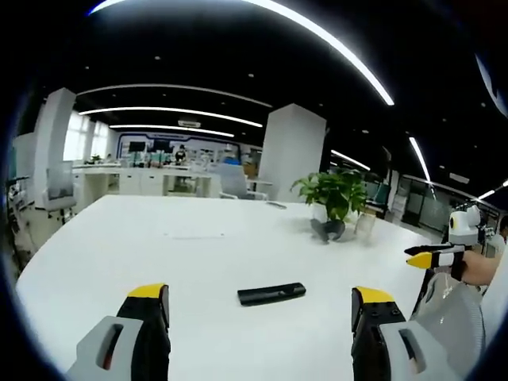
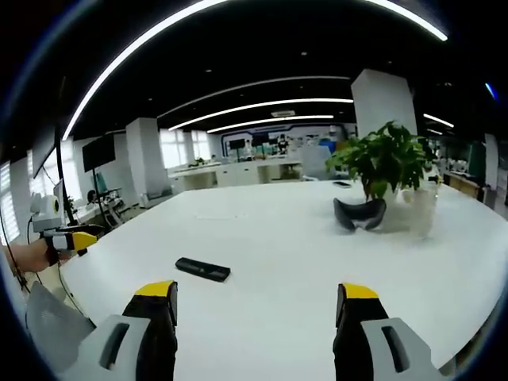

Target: Press the specified remote control buttons in sequence, fully releasing each button before pressing the next.

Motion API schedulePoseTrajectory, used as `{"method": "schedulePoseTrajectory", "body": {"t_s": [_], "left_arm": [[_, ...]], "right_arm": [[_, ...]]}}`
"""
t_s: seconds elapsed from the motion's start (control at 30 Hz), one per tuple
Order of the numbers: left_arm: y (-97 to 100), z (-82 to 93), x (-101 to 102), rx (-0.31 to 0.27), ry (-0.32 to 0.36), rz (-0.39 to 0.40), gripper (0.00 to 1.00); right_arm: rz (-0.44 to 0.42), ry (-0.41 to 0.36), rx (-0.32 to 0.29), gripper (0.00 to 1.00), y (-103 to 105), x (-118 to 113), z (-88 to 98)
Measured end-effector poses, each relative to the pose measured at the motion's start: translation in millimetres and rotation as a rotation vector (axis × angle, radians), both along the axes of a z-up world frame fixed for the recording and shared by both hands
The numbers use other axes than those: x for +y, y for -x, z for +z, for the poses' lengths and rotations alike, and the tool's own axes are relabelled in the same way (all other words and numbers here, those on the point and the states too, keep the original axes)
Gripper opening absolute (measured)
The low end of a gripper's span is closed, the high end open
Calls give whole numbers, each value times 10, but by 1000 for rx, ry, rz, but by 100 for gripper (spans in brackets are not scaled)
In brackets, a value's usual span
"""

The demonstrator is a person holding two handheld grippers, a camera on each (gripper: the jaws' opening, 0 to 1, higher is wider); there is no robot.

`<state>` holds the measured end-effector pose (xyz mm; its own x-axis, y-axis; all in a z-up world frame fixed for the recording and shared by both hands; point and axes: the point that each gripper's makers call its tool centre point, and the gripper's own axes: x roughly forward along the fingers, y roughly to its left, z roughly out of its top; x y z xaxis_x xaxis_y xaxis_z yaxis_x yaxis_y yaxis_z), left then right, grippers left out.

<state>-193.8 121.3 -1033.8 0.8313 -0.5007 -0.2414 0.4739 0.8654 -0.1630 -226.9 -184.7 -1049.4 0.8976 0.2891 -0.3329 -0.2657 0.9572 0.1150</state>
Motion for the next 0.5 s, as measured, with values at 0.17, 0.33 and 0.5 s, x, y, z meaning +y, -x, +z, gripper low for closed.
{"method": "schedulePoseTrajectory", "body": {"t_s": [0.17, 0.33, 0.5], "left_arm": [[-32, -19, -51, 6, -2, -23, 98], [-104, -116, -72, 40, -53, -50, 98], [-165, -325, -35, 132, -104, -74, 99]], "right_arm": [[0, 4, 0, 81, -21, 19, 20], [14, 13, 5, 81, -64, 64, 26], [43, 12, 23, 81, -80, 136, 5]]}}
